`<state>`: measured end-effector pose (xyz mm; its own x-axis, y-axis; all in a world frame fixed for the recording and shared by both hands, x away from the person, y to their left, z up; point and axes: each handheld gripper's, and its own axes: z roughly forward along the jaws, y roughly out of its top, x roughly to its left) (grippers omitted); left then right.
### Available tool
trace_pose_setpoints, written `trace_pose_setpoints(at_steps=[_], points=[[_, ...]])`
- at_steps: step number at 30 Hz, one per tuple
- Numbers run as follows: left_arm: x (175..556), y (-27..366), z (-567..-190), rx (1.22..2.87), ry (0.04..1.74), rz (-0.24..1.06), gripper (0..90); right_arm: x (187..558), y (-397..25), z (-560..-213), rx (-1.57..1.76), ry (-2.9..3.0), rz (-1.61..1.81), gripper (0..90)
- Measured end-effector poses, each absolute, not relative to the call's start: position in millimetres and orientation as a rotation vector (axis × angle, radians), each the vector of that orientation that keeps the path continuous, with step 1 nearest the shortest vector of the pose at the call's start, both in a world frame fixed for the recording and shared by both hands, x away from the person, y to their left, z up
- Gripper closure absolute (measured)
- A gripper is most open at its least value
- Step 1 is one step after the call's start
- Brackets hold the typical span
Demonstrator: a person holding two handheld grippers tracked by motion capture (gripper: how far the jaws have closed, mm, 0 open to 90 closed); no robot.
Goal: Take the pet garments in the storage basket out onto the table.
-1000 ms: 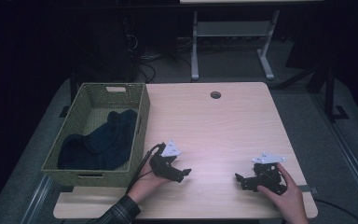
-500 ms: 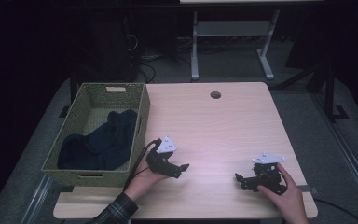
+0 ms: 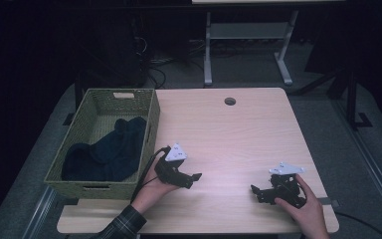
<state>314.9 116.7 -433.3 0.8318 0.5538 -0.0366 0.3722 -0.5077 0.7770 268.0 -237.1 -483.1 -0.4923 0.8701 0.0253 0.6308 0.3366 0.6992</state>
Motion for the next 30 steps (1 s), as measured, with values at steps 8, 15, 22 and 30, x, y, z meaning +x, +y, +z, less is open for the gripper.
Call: trace_pose_setpoints(at_steps=[8, 15, 22, 30], points=[[315.7, 116.3, -427.2, 2.157, 0.683, 0.274, 13.9, 268.0, -237.1, -483.2, 1.329, 2.253, 0.939, 0.5], [317.2, 116.0, -422.9, 2.18, 0.681, 0.272, 13.9, 268.0, -237.2, -483.2, 1.327, 2.254, 0.939, 0.5], [318.0, 116.7, -418.2, 2.171, 0.69, 0.256, 13.9, 268.1, -237.3, -483.2, 1.326, 2.254, 0.938, 0.5], [319.7, 118.0, -409.9, 2.166, 0.697, 0.246, 13.9, 268.1, -237.3, -483.2, 1.325, 2.253, 0.939, 0.5]])
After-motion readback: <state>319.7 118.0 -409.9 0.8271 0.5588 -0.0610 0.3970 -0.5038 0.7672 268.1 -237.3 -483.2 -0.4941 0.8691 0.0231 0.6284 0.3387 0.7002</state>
